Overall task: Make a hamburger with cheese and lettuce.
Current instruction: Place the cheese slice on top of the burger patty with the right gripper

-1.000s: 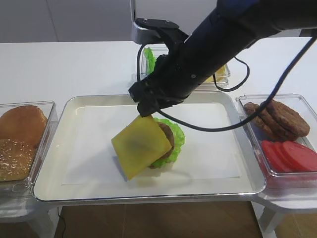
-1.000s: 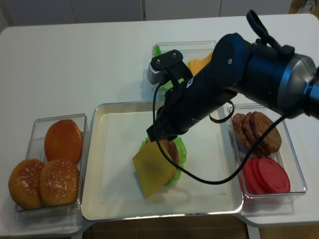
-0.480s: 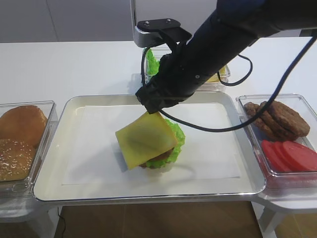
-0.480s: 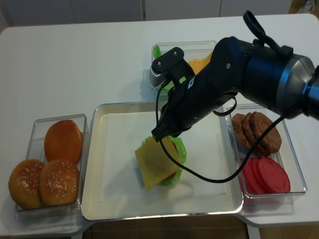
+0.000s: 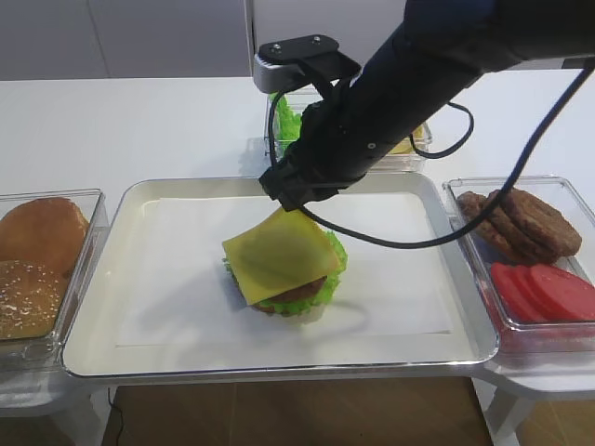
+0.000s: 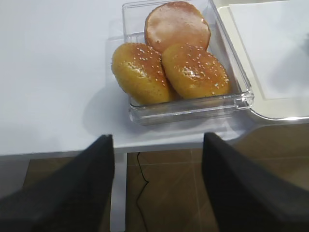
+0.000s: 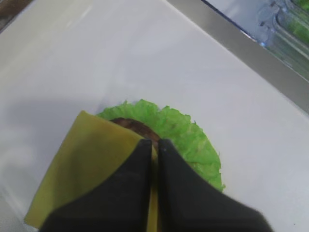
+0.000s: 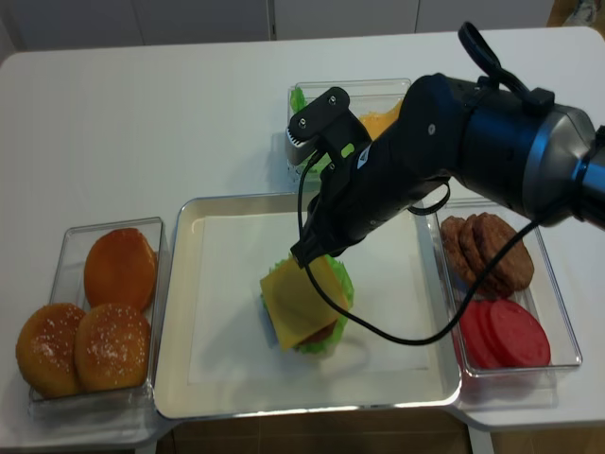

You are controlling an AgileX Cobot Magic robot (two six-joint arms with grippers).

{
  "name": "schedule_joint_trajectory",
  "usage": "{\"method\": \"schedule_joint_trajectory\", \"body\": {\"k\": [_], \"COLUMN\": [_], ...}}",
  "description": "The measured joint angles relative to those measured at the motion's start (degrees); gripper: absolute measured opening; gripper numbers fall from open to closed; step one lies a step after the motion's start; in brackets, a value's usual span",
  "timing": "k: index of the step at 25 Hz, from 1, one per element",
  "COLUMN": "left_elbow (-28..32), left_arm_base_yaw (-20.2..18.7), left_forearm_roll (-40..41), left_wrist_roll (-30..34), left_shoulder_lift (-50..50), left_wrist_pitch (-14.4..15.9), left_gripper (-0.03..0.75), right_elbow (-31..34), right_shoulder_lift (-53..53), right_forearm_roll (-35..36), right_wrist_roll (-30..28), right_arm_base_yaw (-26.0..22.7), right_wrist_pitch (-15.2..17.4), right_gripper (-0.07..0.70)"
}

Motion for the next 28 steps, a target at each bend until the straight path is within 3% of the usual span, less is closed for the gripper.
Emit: {"method": "schedule_joint_trajectory", "body": {"k": [22, 25, 28], "left_elbow": [0.00, 0.00, 0.00], "left_arm_base_yaw": [0.00, 0.00, 0.00], "left_forearm_roll": [0.00, 0.00, 0.00], "left_wrist_roll": [0.00, 0.00, 0.00], "left_shoulder_lift": [0.00, 0.00, 0.00], "left_wrist_pitch": [0.00, 0.00, 0.00], "left_gripper": [0.433, 0.433, 0.433], "right_elbow": [0.17, 0.17, 0.17], "right_shoulder_lift": [2.07, 2.07, 2.07], "right_forearm_roll": [-1.24, -2.17, -2.64], "right_wrist_roll": [-0.25, -0.25, -0.25], "right_arm_base_yaw": [0.00, 0.00, 0.00], "right_wrist_pitch": [-0.95, -1.32, -1.34], "right_gripper": [0.055, 0.148, 0.340]}}
